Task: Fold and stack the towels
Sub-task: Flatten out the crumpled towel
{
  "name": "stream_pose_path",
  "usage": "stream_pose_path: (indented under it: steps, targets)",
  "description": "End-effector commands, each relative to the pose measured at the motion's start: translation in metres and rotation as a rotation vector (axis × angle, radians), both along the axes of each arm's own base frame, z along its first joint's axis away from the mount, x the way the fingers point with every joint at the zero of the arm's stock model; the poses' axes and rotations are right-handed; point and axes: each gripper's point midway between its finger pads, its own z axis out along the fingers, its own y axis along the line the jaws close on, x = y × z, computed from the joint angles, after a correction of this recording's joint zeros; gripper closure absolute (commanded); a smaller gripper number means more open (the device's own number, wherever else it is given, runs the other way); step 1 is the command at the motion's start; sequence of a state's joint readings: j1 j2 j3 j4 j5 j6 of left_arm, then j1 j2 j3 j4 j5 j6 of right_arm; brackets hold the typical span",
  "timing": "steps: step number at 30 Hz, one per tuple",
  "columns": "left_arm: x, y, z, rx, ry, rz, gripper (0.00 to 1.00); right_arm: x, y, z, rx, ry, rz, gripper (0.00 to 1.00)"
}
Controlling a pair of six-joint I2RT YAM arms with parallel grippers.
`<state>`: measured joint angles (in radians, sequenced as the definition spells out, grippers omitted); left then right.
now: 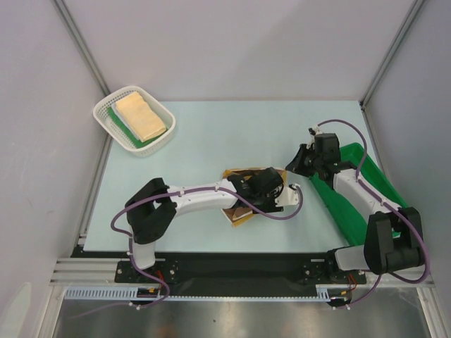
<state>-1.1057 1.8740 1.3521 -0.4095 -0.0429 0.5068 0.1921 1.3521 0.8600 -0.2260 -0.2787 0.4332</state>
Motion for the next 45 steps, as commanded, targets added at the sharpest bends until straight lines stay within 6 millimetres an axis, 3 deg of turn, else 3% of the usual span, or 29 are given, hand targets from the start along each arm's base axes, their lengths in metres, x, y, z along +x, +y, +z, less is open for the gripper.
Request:
stream_pose_path:
  steps: [1, 4, 5, 7, 8, 10, 13, 14, 15, 16, 18, 19, 21, 22, 24, 25, 26, 27, 30, 33, 37, 41, 45]
  targets:
    - [0.006, -0.006, 0.009, -0.002, -0.049, -0.029, 0.42, 0.006, 0.0, 0.001, 0.012, -0.024, 0.003, 1.0]
    - [0.012, -0.005, 0.005, 0.013, -0.08, -0.016, 0.51, 0.007, 0.0, 0.003, 0.016, -0.028, 0.0, 1.0]
    - [0.015, -0.004, 0.004, 0.019, -0.09, -0.007, 0.63, 0.006, 0.0, 0.002, 0.016, -0.025, 0.002, 1.0]
    - [0.017, -0.005, 0.002, 0.014, -0.104, -0.002, 0.73, 0.006, 0.0, 0.002, 0.014, -0.025, 0.0, 1.0]
    - [0.017, -0.004, 0.002, 0.013, -0.106, 0.003, 0.86, 0.006, 0.0, 0.002, 0.013, -0.025, 0.003, 1.0]
    - [0.018, -0.005, 0.008, -0.005, -0.111, 0.009, 0.97, 0.006, -0.003, 0.002, 0.008, -0.024, -0.007, 1.0]
    - [0.021, -0.001, 0.029, -0.061, -0.141, 0.055, 1.0, 0.011, -0.01, 0.01, 0.031, -0.032, -0.041, 1.0]
    - [0.022, 0.0, 0.04, -0.087, -0.156, 0.07, 1.0, 0.014, -0.012, 0.018, 0.057, -0.035, -0.067, 1.0]
    - [0.023, 0.001, 0.053, -0.121, -0.161, 0.093, 1.0, 0.021, -0.015, 0.038, 0.08, -0.075, -0.083, 1.0]
    - [0.027, 0.005, 0.084, -0.179, -0.199, 0.117, 1.0, 0.026, -0.022, 0.053, 0.098, -0.104, -0.111, 1.0]
    - [0.034, 0.011, 0.124, -0.25, -0.252, 0.164, 1.0, 0.031, -0.027, 0.082, 0.12, -0.148, -0.145, 1.0]
    - [0.038, 0.025, 0.158, -0.294, -0.297, 0.204, 1.0, 0.037, -0.032, 0.12, 0.136, -0.228, -0.166, 1.0]
    - [0.041, 0.04, 0.201, -0.352, -0.346, 0.245, 1.0, 0.035, -0.03, 0.156, 0.168, -0.276, -0.17, 1.0]
    - [0.039, 0.055, 0.23, -0.395, -0.381, 0.272, 1.0, 0.032, -0.03, 0.192, 0.19, -0.339, -0.167, 1.0]
    - [0.034, 0.074, 0.265, -0.432, -0.417, 0.295, 1.0, 0.022, -0.027, 0.224, 0.225, -0.39, -0.155, 1.0]
    - [0.031, 0.083, 0.279, -0.447, -0.425, 0.305, 1.0, 0.01, -0.026, 0.251, 0.253, -0.437, -0.153, 1.0]
    - [0.023, 0.097, 0.311, -0.515, -0.437, 0.328, 1.0, 0.001, -0.023, 0.263, 0.274, -0.46, -0.141, 1.0]
    - [0.015, 0.108, 0.313, -0.503, -0.416, 0.331, 1.0, -0.009, -0.019, 0.272, 0.298, -0.474, -0.124, 1.0]
    - [-0.018, 0.13, 0.349, -0.628, -0.337, 0.301, 1.0, -0.051, -0.009, 0.3, 0.368, -0.522, -0.086, 1.0]
    - [-0.05, 0.139, 0.368, -0.732, -0.248, 0.239, 1.0, -0.089, 0.004, 0.314, 0.447, -0.559, -0.047, 1.0]
    - [-0.071, 0.144, 0.376, -0.792, -0.168, 0.207, 1.0, -0.123, 0.012, 0.33, 0.516, -0.611, -0.043, 1.0]
    - [-0.08, 0.149, 0.385, -0.816, -0.124, 0.211, 0.99, -0.143, 0.009, 0.353, 0.568, -0.669, -0.062, 1.0]
    - [-0.08, 0.149, 0.409, -0.843, -0.131, 0.21, 1.0, -0.146, 0.004, 0.377, 0.598, -0.712, -0.092, 1.0]
